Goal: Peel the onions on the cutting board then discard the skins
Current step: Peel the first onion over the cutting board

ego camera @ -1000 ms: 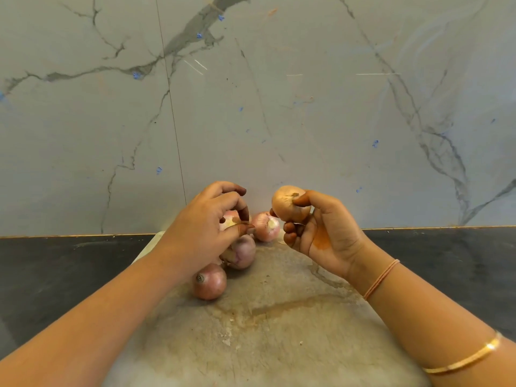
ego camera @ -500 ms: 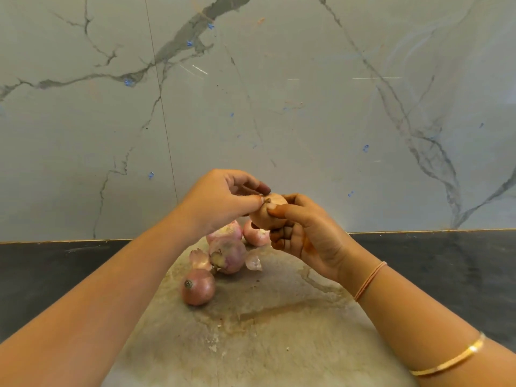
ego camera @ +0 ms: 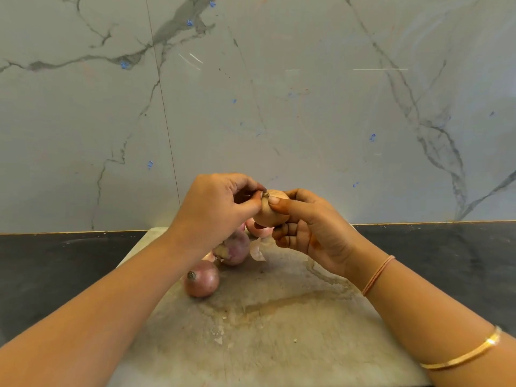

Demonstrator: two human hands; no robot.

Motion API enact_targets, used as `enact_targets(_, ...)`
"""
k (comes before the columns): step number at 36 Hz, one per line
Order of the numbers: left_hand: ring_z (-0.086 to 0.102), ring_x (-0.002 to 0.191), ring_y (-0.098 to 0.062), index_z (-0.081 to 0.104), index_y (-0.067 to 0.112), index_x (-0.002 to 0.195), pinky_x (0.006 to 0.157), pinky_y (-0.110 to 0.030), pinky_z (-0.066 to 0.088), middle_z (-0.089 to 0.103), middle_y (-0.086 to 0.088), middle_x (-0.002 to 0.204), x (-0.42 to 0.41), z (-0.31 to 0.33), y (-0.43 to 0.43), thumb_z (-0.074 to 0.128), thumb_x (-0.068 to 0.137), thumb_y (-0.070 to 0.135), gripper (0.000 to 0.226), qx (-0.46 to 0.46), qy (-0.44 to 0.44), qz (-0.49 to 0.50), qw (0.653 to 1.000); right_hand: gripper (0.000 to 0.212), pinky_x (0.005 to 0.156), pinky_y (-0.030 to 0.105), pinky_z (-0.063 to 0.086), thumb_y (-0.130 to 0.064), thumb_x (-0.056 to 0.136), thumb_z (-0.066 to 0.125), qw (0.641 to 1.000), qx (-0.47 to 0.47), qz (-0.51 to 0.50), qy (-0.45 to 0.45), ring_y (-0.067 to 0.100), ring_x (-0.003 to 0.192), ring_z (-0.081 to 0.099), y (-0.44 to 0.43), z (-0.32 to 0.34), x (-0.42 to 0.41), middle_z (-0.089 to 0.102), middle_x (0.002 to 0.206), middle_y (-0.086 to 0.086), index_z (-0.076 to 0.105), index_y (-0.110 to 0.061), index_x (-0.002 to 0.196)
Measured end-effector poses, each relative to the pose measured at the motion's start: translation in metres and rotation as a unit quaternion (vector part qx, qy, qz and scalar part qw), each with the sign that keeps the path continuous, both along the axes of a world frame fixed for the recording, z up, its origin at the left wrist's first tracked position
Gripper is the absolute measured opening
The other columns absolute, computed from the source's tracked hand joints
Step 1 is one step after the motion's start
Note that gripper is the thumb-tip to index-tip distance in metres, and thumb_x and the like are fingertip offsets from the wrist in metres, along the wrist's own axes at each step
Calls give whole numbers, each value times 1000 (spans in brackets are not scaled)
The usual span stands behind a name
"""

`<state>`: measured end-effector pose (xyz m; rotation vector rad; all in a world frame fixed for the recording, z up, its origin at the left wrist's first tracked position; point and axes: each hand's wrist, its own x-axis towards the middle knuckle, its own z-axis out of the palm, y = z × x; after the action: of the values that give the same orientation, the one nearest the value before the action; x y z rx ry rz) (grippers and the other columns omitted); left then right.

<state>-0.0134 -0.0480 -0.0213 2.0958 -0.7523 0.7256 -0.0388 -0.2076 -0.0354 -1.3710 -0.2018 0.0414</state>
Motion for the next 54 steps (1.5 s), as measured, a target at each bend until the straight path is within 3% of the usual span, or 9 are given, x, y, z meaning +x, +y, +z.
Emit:
enact_targets(3, 66, 77, -2, 73, 21, 87, 72, -11, 52, 70, 14, 80, 2, 0, 2, 67, 84, 8, 15, -25, -1, 17, 1000, 30, 58, 27, 57, -16, 90, 61, 1000, 19, 25, 3, 21, 64, 68, 0, 2, -1, 68, 89, 17, 51, -6, 117)
enact_targets(7, 68, 75, -5, 71, 20, 89, 71, -16, 55, 69, 12, 80, 6, -1, 3, 65, 86, 7, 16, -58, 28, 27, 998, 28, 65, 31, 58, -12, 91, 58, 999, 35, 41, 0, 27, 72, 69, 0, 2, -1, 66, 100, 22, 51, -7, 118)
enact_targets(16, 68, 68, -2, 70, 23, 90, 66, -15, 54, 70, 13, 79, 8, -3, 5, 63, 88, 8, 16, -99, 33, 23, 994, 23, 57, 25, 50, -13, 93, 50, 993, 120, 5, 20, 18, 63, 59, -4, 4, 3, 59, 99, 13, 56, -7, 114)
enact_targets(21, 65, 78, 2, 69, 26, 91, 68, -9, 50, 67, 20, 81, 10, -4, 6, 64, 88, 9, 18, -108, 29, 31, 993, 17, 56, 25, 43, -14, 91, 50, 978, 192, -48, 61, 16, 63, 48, -9, 7, 5, 53, 85, 12, 56, -6, 105)
enact_targets(25, 65, 82, 2, 73, 20, 94, 72, -11, 52, 68, 19, 83, 11, -7, 7, 64, 87, 10, 15, -79, 35, 35, 996, 20, 52, 24, 43, -16, 92, 50, 970, 218, -69, 81, 14, 59, 46, -12, 7, 6, 50, 81, 11, 55, -6, 108)
enact_targets(30, 64, 88, 4, 69, 28, 94, 81, -11, 49, 69, 18, 91, 9, -9, 5, 65, 87, 9, 21, -14, 51, -6, 999, 25, 47, 25, 49, -19, 93, 49, 968, 231, -68, 66, 15, 51, 54, -11, 5, 7, 57, 108, 23, 55, -5, 112)
enact_targets(34, 61, 94, 3, 72, 26, 103, 82, -8, 46, 66, 22, 95, 7, -10, 2, 61, 91, 17, 19, 61, 23, -19, 998, 17, 55, 28, 56, -16, 94, 49, 967, 239, -67, 55, 24, 62, 65, -11, 8, 6, 62, 97, 20, 56, -4, 104)
enact_targets(43, 58, 102, 9, 60, 33, 116, 86, -7, 45, 59, 21, 110, 5, -8, 0, 57, 92, 25, 26, -16, -8, -51, 999, 25, 61, 26, 41, -13, 94, 49, 998, 31, -53, -4, 17, 71, 47, -7, -1, 8, 54, 96, 10, 55, -14, 119)
enact_targets(54, 67, 92, 0, 70, 21, 105, 82, -19, 54, 71, 12, 97, 4, -7, 3, 67, 85, 19, 20, -45, 12, -93, 995, 27, 54, 28, 50, -17, 94, 56, 995, -80, -33, -46, 20, 57, 59, -2, 0, 1, 63, 86, 16, 43, -15, 117)
